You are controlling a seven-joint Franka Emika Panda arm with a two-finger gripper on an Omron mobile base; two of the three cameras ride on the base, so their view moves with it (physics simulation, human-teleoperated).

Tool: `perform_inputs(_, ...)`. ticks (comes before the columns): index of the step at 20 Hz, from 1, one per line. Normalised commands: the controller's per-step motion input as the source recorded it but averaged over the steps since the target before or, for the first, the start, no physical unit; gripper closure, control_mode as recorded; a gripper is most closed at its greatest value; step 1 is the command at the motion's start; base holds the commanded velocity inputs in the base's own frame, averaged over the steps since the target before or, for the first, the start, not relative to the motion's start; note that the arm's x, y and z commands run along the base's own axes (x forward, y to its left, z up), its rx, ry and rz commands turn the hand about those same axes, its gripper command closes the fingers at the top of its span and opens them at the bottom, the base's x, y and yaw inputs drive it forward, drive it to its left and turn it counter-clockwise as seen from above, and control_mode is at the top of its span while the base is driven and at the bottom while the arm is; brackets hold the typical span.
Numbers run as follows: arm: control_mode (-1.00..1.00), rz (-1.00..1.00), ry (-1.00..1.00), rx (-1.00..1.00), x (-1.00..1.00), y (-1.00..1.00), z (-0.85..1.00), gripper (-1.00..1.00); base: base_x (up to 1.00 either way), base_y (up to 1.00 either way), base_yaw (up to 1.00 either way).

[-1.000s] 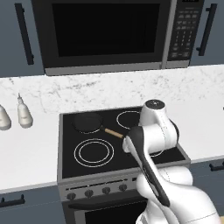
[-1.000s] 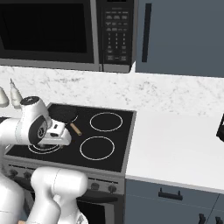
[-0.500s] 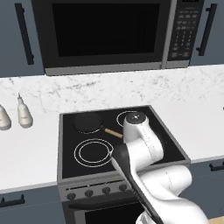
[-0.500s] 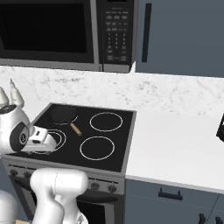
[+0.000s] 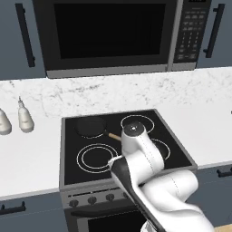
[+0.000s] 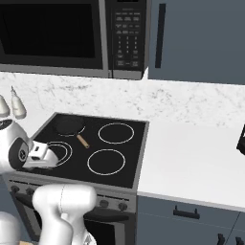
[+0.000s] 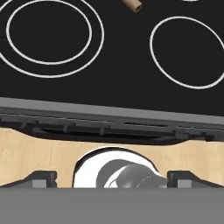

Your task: Turn off the rear left burner of the stove.

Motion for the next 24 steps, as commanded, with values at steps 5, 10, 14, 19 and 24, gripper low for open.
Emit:
perform_inputs(5, -1.00, 0.00, -0.13, -0.03, -0.10, 0.35, -0.38, -1.00, 0.00, 0.00, 0.00)
perform_inputs(10, -1.00, 0.00, -0.10, -0.01, -0.19, 0.31, -0.35, -1.00, 0.00, 0.00, 0.00)
perform_inputs(14, -1.00, 0.00, -0.08, -0.01, -0.21, 0.30, -0.33, -1.00, 0.00, 0.00, 0.00)
perform_inputs(19, -1.00, 0.00, -0.09, -0.01, -0.17, 0.32, -0.34, -1.00, 0.00, 0.00, 0.00)
perform_inputs(24, -1.00, 0.00, -0.09, -0.03, -0.09, 0.40, -0.30, -1.00, 0.00, 0.00, 0.00)
